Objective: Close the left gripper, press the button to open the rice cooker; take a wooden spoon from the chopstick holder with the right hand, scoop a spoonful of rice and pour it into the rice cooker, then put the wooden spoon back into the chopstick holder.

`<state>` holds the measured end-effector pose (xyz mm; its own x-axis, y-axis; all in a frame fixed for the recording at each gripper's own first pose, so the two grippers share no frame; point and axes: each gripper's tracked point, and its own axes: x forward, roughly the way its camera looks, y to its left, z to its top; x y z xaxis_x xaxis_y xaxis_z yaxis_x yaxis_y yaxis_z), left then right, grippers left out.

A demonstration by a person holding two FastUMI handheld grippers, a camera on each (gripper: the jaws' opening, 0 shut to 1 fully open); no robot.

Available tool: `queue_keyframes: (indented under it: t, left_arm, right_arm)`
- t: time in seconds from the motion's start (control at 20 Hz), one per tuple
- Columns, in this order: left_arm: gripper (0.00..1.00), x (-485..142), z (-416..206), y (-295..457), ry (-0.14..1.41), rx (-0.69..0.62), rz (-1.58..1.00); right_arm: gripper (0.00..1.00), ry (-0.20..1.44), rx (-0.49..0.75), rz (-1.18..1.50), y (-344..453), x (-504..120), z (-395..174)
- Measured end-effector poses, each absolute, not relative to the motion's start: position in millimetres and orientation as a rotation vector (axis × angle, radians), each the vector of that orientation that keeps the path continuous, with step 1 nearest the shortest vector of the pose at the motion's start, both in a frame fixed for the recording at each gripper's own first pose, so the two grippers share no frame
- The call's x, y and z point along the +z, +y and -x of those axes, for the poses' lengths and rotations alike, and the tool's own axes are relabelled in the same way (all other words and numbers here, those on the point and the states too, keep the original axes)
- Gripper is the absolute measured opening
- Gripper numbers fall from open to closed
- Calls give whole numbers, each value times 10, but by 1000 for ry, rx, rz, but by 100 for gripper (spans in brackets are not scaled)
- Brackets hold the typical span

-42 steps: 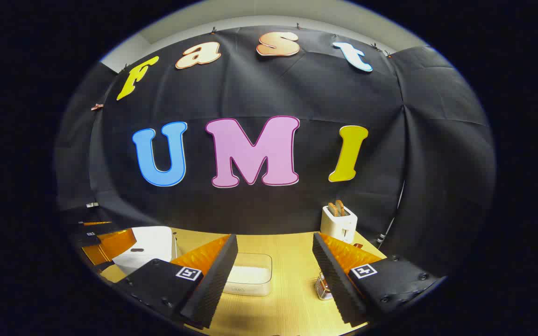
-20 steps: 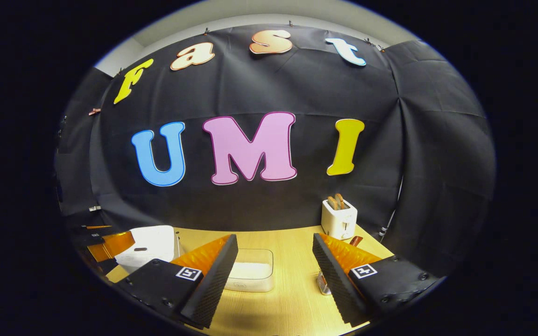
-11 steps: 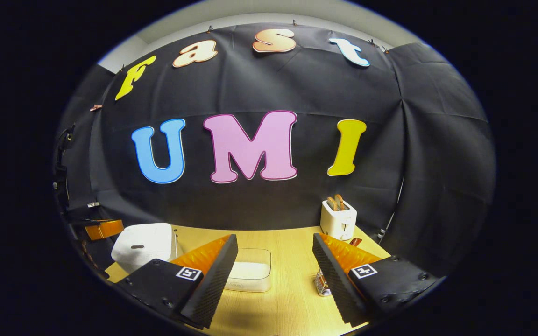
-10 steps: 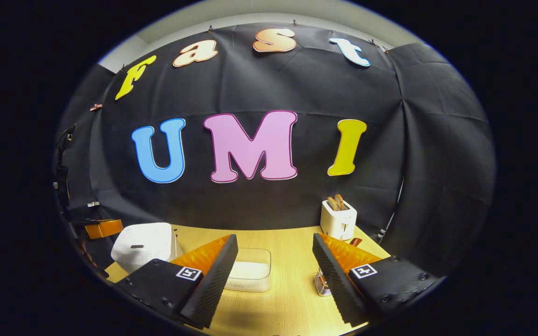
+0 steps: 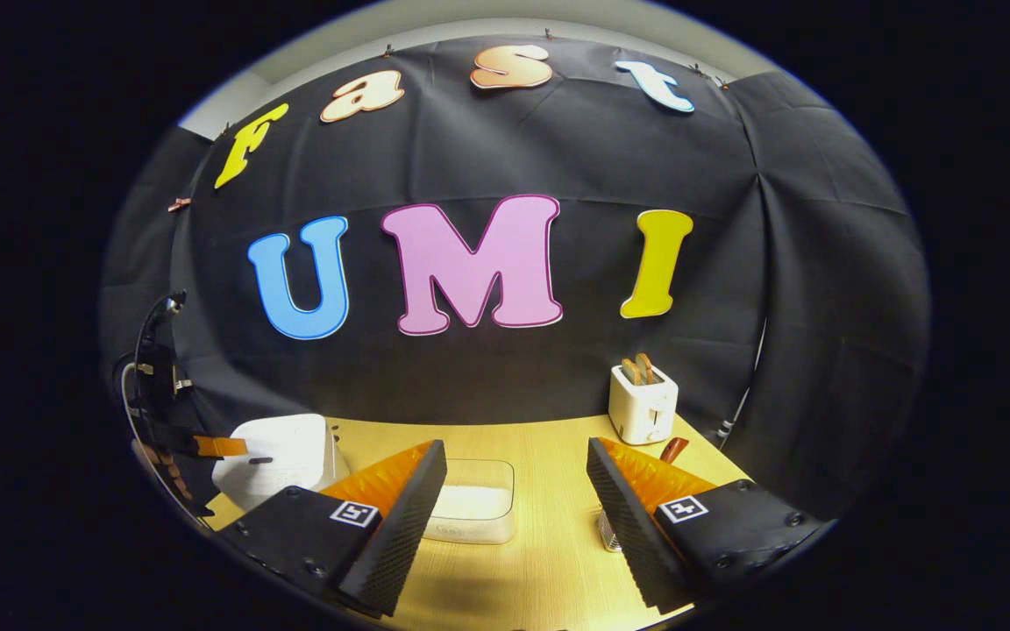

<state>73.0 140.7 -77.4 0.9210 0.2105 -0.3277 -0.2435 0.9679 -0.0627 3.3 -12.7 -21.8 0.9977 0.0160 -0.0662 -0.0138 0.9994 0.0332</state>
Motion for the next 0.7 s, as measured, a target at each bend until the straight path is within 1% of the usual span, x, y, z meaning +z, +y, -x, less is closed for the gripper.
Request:
queue_keyframes:
  t: [0.25,0.4,0.55,0.7]
  left_arm:
    - [5,-940,-884,1447,395,234,126]
    - [5,-994,-910,1475,409,251,127]
    - [5,-1100,-906,1429,450,244,185]
    - [6,-1093,-926,1449,438,249,188]
  right_arm:
    - [100,85,20,-46,-153,-273,-105]
    - [100,91,34,-42,-130,-298,-131]
    - [99,97,43,-49,-124,-331,-188]
    - [100,114,52,-58,-109,-388,-247]
